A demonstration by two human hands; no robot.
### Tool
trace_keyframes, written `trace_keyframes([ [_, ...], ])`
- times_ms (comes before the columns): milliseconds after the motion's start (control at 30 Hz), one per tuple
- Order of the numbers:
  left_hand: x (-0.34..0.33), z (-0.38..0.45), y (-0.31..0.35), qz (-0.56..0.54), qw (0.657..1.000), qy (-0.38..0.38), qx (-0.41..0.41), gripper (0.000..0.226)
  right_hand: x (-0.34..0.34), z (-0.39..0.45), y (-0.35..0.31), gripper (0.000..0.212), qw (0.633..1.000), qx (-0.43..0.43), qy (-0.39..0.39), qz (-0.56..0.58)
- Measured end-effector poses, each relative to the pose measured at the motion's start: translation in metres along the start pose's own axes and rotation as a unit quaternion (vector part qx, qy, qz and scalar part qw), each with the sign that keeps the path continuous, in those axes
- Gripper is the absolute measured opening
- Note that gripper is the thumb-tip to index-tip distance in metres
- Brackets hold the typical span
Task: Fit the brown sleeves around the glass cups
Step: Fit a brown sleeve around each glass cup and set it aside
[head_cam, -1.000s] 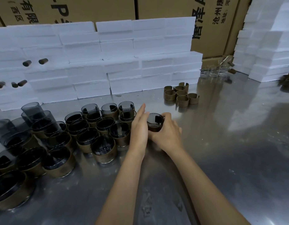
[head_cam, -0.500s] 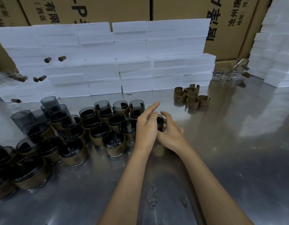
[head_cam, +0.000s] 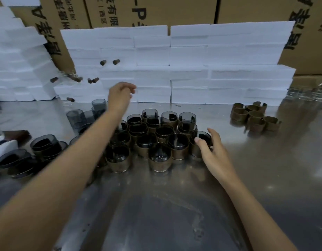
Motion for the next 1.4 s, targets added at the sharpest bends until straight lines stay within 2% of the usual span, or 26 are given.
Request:
trace_keyframes([
  [100,0.062,0.056,-0.021,0.163,0.985,0.024,0.048,0.032,0.003,0.010,0.001,0.042,0.998,-0.011,0.054,0.043],
  [167,0.109,0.083,-0.037,0.304,0.949,0.015,0.085,0.034,0.007,0.019,0.003,0.032,0.990,-0.028,0.105,0.095],
  [233,0.147,0.097,-0.054,0.463,0.875,-0.026,0.135,0.043,0.008,0.025,0.006,0.028,0.981,-0.047,0.136,0.134],
  [300,0.173,0.101,-0.071,0.577,0.798,-0.063,0.164,0.041,0.008,0.029,0.010,0.027,0.977,-0.056,0.144,0.148],
  [333,0.180,0.101,-0.079,0.588,0.786,-0.074,0.175,0.037,0.007,0.029,0.010,0.029,0.977,-0.056,0.144,0.147],
  [433,0.184,0.096,-0.099,0.523,0.831,-0.062,0.176,0.033,0.006,0.029,0.008,0.032,0.976,-0.050,0.147,0.150],
  [600,0.175,0.090,-0.106,0.395,0.908,0.018,0.138,0.031,0.008,0.030,0.010,0.024,0.975,-0.050,0.149,0.154],
  [733,0.166,0.084,-0.083,0.335,0.932,0.118,0.072,0.018,0.009,0.031,0.012,0.020,0.975,-0.053,0.147,0.160],
  [833,0.144,0.077,-0.054,0.248,0.955,0.161,-0.002,0.035,0.009,0.031,0.012,0.018,0.974,-0.057,0.149,0.161],
  [900,0.118,0.067,-0.031,0.138,0.980,0.129,-0.054,0.052,0.010,0.029,0.011,0.017,0.974,-0.059,0.148,0.161],
  [967,0.085,0.052,-0.007,0.064,0.991,0.094,-0.065,0.062,0.012,0.027,0.010,0.020,0.973,-0.071,0.147,0.162],
  [1033,0.048,0.031,0.014,0.022,0.996,0.072,-0.047,0.065,0.014,0.024,0.008,0.025,0.972,-0.080,0.151,0.163],
  [1100,0.009,0.006,0.028,-0.076,0.997,0.021,0.003,0.062,0.018,0.021,0.007,0.025,0.970,-0.089,0.152,0.165],
  [1200,-0.050,-0.041,0.042,-0.211,0.969,-0.096,0.088,0.058,0.026,0.021,0.004,0.028,0.959,-0.122,0.150,0.208],
  [1267,-0.088,-0.074,0.045,-0.280,0.939,-0.155,0.127,0.057,0.036,0.022,-0.001,0.039,0.942,-0.157,0.137,0.265],
  [1333,-0.123,-0.107,0.042,-0.328,0.912,-0.198,0.147,0.038,0.047,0.018,-0.005,0.056,0.924,-0.173,0.118,0.321],
  [1400,-0.152,-0.136,0.033,-0.345,0.890,-0.250,0.166,0.023,0.056,0.012,-0.004,0.071,0.910,-0.147,0.088,0.378],
])
Point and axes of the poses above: each hand's wrist, its own z-axis towards the middle knuckle, its own x-axis out of the back of the hand, y = z × x, the point moved 1 cm from there along z, towards the middle knuckle, and after that the axes turned 7 degrees about -z, right-handed, at the moved point
